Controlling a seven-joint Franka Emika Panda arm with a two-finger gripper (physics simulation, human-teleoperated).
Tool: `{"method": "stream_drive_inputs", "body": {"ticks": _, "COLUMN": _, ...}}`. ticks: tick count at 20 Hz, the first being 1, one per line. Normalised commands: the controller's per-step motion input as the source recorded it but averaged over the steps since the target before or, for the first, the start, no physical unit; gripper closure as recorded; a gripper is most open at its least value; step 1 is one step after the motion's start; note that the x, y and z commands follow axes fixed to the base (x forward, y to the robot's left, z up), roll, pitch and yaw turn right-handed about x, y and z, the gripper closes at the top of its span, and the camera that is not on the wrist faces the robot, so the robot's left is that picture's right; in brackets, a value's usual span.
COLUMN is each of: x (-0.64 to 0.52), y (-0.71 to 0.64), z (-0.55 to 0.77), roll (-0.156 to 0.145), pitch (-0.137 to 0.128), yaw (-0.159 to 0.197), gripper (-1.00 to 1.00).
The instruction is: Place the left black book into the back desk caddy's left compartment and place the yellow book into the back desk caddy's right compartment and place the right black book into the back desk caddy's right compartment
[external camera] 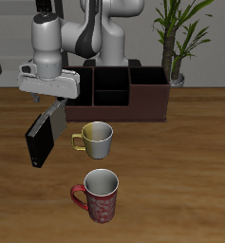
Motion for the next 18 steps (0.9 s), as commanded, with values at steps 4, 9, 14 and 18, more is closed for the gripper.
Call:
{"method": "stream_drive_inputs", "body": {"ticks": 4, "x": -0.02, "y": -0.1, "z": -0.12, "roll": -0.024, "pitch": 0.014, "yaw": -0.02, "gripper": -1.0}}
{"method": "stream_drive_inputs", "body": {"ticks": 9, "x": -0.01, "y": -0.04, "z": -0.17, "roll": -0.01, "pitch": 0.013, "yaw": -0.005, "gripper": -1.0}}
{"method": "stream_drive_inputs", "body": {"ticks": 14, "x": 0.03, "y": 0.03, "z": -0.2, "roll": 0.004, "pitch": 0.03, "yaw": -0.02, "gripper": -1.0}}
{"method": "stream_drive_inputs", "body": {"ticks": 18, "x": 0.02, "y": -0.01, "z": -0.15, "roll": -0.006, "pitch": 0.021, "yaw": -0.011, "gripper": -1.0}}
